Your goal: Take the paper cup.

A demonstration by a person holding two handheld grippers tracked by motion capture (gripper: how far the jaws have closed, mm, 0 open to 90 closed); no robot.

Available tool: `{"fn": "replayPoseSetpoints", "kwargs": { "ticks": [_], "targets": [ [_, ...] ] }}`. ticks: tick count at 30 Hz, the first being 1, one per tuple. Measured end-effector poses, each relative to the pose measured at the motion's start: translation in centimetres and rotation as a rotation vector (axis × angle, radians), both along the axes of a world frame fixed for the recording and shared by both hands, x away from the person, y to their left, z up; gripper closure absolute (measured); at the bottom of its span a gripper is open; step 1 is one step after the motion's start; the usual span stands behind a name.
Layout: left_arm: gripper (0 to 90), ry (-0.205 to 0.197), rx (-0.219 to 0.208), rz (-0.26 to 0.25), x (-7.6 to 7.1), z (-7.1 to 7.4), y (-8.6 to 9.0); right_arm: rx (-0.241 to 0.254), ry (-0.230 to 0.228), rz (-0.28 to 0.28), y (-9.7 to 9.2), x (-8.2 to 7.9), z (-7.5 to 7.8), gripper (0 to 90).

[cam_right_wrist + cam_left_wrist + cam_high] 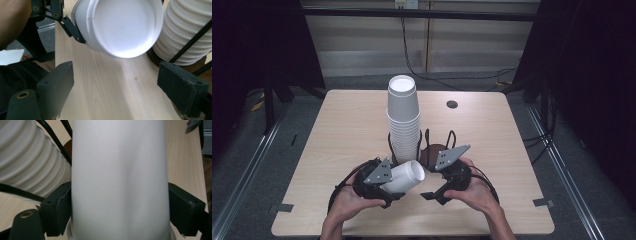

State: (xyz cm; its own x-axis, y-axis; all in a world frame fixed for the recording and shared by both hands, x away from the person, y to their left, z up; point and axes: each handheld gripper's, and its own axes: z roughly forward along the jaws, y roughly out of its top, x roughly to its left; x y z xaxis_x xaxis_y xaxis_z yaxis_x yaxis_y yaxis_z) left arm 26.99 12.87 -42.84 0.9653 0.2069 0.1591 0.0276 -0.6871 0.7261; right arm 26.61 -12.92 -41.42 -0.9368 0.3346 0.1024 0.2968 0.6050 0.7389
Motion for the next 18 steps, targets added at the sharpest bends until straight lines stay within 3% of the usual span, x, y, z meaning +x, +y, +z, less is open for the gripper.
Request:
{"fn": "replayPoseSetpoints", "kwargs": {
  "ticks": [6, 11, 14, 18],
  "targets": [
    [16.7, 0.002, 0.038, -0.034, -0.1, -0.2, -0.5, -0.026, 0.016, 0.003, -0.1, 0.1, -0.2, 13.7],
    [17.1, -0.017, 0.106, -0.061, -0.3, -0.3, -1.2, -0.066, 0.041, 0.022, 0.0, 0.2, -0.6, 14.3],
    [17.1, -0.009, 0.109, -0.062, -0.4, -0.4, -1.4, -0.095, 0.06, 0.032, 0.1, 0.1, -0.8, 17.0],
    [17.2, -0.024, 0.123, -0.055, -0.4, -0.4, -1.6, -0.113, 0.041, 0.019, 0.1, 0.1, -0.8, 17.8]
  ]
}}
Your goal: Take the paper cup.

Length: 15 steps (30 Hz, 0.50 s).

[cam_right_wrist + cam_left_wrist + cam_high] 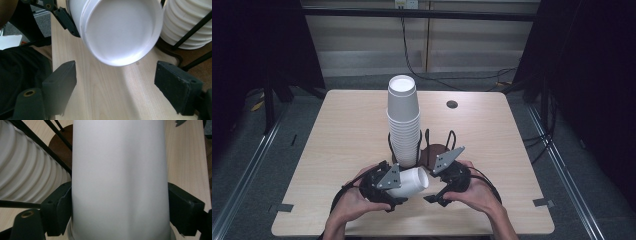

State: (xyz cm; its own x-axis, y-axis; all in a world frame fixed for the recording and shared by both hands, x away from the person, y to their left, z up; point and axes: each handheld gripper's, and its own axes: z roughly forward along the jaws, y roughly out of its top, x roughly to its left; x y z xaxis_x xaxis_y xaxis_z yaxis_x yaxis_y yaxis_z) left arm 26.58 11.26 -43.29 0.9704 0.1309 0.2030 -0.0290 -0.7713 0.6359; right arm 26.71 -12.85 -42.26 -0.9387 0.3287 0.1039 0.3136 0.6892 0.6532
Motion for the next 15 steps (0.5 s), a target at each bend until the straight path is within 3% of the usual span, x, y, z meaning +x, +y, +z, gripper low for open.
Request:
{"fn": "replayPoseSetpoints", "kwargs": {
  "ticks": [11, 15],
  "targets": [
    [17.2, 0.004, 0.054, -0.021, -0.1, -0.6, -0.6, -0.023, 0.04, 0.034, 0.3, 0.3, -0.5, 14.3],
    [17.2, 0.013, 0.068, -0.041, -0.3, -0.8, -1.1, -0.073, 0.047, 0.043, 0.8, 0.4, -0.8, 14.4]
  ]
}}
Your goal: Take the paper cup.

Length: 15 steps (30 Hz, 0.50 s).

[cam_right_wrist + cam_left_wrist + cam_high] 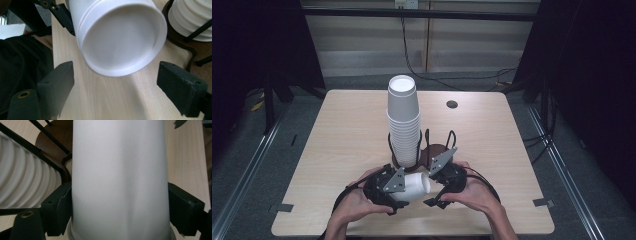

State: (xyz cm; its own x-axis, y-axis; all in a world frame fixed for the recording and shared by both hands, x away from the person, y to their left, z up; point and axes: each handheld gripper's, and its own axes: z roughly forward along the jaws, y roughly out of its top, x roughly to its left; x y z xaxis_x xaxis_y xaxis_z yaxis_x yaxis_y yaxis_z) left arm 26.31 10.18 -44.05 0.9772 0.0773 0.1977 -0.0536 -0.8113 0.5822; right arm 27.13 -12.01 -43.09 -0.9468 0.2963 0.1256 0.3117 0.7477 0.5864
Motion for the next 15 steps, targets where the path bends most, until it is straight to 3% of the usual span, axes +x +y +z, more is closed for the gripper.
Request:
{"fn": "replayPoseSetpoints", "kwargs": {
  "ticks": [9, 15],
  "targets": [
    [17.4, 0.003, 0.044, -0.027, -0.4, 0.1, -0.6, -0.047, 0.043, 0.018, 0.8, 0.2, 0.1, 15.0],
    [17.5, -0.005, 0.088, -0.036, -0.5, 0.1, -1.0, -0.058, 0.048, 0.035, 1.1, 0.5, 0.3, 16.2]
  ]
}}
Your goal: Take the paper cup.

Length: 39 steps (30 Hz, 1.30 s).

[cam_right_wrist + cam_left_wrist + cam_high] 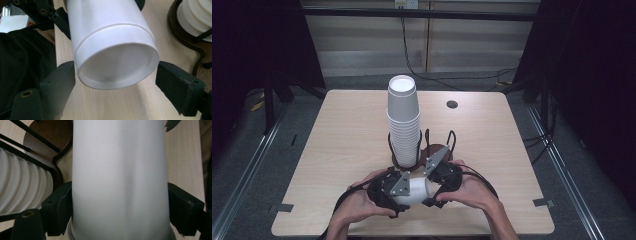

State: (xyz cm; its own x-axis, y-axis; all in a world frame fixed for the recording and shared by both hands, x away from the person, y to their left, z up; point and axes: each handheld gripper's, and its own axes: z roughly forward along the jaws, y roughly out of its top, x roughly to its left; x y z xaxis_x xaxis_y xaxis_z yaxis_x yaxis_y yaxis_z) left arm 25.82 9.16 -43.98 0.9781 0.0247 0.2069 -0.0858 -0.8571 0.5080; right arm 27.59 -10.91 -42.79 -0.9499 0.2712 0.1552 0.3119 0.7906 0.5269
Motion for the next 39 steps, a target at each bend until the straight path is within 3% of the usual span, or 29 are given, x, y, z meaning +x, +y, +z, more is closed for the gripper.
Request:
{"fn": "replayPoseSetpoints", "kwargs": {
  "ticks": [4, 21, 27, 32, 39],
  "targets": [
    [17.5, -0.01, 0.017, -0.015, -0.1, 0.1, -0.3, -0.018, 0.019, 0.018, 0.4, 0.0, -0.3, 16.8],
    [17.7, -0.02, 0.041, -0.047, -0.7, 0.2, -0.9, 0.004, 0.09, 0.057, 1.3, 0.3, -0.8, 21.4],
    [17.7, -0.009, 0.018, -0.03, -0.7, -0.1, -0.8, 0.005, 0.091, 0.063, 1.3, 0.3, -0.8, 23.2],
    [16.6, -0.017, 0.03, -0.035, -0.5, -0.2, -0.8, -0.011, 0.088, 0.043, 1.5, 0.3, -0.7, 24.1],
    [14.8, 0.0, -0.02, -0.042, -0.3, 0.0, -0.4, 0.003, 0.074, 0.037, 1.3, 0.2, -0.4, 24.4]
  ]
}}
